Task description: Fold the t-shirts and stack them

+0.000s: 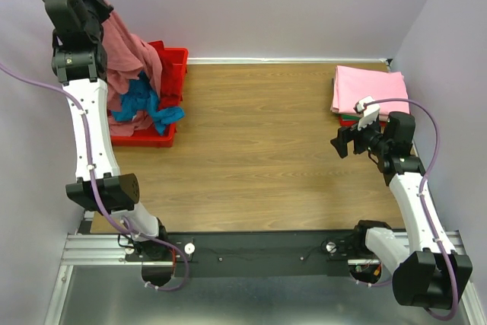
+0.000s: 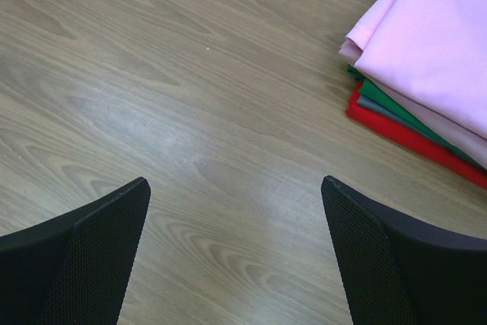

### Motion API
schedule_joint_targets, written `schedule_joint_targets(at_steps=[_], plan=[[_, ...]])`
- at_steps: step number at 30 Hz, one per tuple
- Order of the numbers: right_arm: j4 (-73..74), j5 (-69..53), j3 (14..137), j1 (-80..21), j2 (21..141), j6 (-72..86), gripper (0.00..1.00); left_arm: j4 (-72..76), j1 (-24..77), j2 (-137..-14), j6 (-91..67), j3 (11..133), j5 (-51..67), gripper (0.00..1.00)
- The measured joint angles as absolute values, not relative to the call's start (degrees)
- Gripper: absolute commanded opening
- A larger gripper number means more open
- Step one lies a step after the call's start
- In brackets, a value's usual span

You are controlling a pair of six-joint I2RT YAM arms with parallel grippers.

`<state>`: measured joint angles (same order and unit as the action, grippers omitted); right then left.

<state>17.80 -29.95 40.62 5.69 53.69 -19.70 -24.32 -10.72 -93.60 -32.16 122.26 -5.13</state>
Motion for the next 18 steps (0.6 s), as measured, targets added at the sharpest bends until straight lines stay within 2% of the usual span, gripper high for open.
schedule_joint_targets(at_steps=[9, 18], plan=[[17.82, -29.95, 40.62, 5.67, 53.76, -19.79, 1.0, -23.14, -11.16, -99.29, -39.66, 135.26, -4.78, 0.0], [17.85, -29.95, 40.62, 5.67, 54.35, -19.84, 1.0, -15.07, -11.53, -99.5, -45.8, 138.85, -11.64, 0.0]])
